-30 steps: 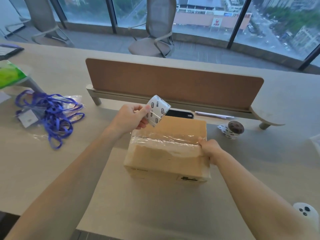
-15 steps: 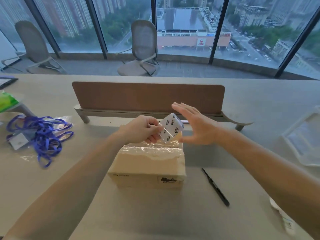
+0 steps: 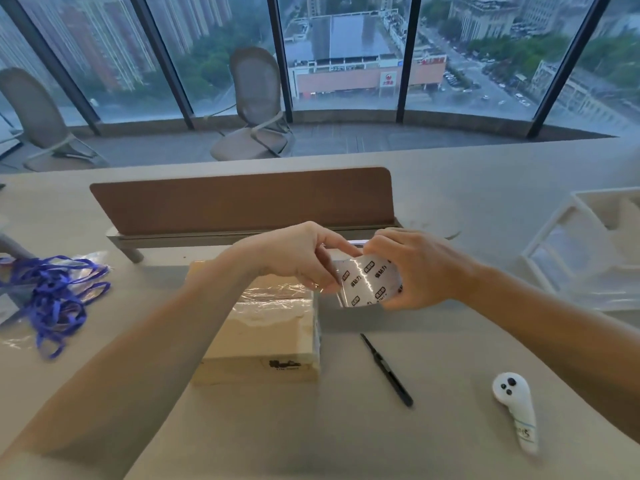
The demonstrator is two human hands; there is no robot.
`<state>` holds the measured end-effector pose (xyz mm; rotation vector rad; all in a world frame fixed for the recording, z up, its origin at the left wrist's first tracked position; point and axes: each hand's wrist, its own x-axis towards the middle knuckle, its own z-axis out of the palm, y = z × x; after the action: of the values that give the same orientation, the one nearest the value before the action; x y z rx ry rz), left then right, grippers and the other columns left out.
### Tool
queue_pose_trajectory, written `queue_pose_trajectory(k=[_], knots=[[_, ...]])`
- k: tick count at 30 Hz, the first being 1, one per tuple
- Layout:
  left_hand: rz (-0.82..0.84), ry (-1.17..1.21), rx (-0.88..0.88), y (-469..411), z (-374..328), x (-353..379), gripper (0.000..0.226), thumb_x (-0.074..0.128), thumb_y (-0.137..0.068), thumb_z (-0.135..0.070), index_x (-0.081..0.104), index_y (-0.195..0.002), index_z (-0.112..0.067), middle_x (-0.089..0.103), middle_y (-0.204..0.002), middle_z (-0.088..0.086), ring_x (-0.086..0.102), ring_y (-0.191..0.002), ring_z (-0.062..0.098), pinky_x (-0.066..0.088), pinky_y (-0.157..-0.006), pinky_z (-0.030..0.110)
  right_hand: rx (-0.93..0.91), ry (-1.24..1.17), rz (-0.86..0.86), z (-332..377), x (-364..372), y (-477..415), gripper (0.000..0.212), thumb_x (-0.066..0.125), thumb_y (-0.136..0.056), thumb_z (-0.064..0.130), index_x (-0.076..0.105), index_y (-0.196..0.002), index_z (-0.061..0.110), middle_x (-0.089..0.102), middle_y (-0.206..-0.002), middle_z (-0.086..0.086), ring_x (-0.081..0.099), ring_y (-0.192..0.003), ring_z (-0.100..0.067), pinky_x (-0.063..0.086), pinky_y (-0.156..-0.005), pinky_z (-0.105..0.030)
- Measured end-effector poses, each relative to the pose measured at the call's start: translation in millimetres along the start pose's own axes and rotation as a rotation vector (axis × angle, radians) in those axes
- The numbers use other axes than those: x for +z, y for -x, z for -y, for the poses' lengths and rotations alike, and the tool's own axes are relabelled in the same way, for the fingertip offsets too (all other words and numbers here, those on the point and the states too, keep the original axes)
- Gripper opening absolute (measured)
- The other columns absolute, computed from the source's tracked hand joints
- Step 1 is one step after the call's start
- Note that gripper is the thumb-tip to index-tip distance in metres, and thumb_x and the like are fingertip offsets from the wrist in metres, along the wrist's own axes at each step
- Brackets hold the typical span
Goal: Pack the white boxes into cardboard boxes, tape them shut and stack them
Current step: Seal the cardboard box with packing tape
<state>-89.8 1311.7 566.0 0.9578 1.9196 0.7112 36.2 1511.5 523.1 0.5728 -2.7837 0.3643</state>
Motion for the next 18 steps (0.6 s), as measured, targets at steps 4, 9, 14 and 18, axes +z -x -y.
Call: queue_pose_trajectory(k=[4,9,14,18], knots=[[0.019,-0.068,-0.031,-35,-21,5,0.065,0.080,-0.081,-0.008,0.055,-0.137,-0.030,0.078,-0.091,0.001,0.073,-0.086,0.020,0.060,-0.080,0.031,0.130,-0.030,0.030,-22,-1,27,0.062,0.068,-0.061,0.054,0.054,-0.110,0.018,0.061,-0.097,0.007,0.046,-0.078,-0.005,0.048,-0.062,-0.025],[-0.101,-0.205,-0.035,-81,-31,7,0.043,0.080,-0.083,-0.013,0.063,-0.122,-0.021,0.078,-0.089,0.001,0.074,-0.081,0.016,0.060,-0.074,0.025,0.335,-0.029,-0.051,-50,7,59,0.060,0.083,-0.060,0.037,0.053,-0.107,0.016,0.054,-0.095,0.006,0.043,-0.077,-0.010,0.029,-0.061,-0.009],[-0.170,-0.170,-0.024,-132,-42,10,0.020,0.083,-0.081,-0.020,0.073,-0.099,-0.019,0.075,-0.080,0.001,0.065,-0.070,0.010,0.058,-0.069,0.024,0.507,-0.090,-0.199,-79,32,87,0.061,0.090,-0.053,0.025,0.053,-0.100,0.009,0.054,-0.087,0.002,0.043,-0.068,-0.016,0.022,-0.055,-0.006],[-0.130,-0.218,-0.056,-186,-57,10,0.012,0.081,-0.083,-0.022,0.076,-0.093,-0.017,0.076,-0.084,0.000,0.069,-0.075,0.006,0.059,-0.072,0.026,0.642,-0.101,-0.311,-112,56,102,0.059,0.088,-0.056,0.026,0.053,-0.099,0.007,0.045,-0.087,0.007,0.044,-0.068,-0.019,0.030,-0.054,-0.019]])
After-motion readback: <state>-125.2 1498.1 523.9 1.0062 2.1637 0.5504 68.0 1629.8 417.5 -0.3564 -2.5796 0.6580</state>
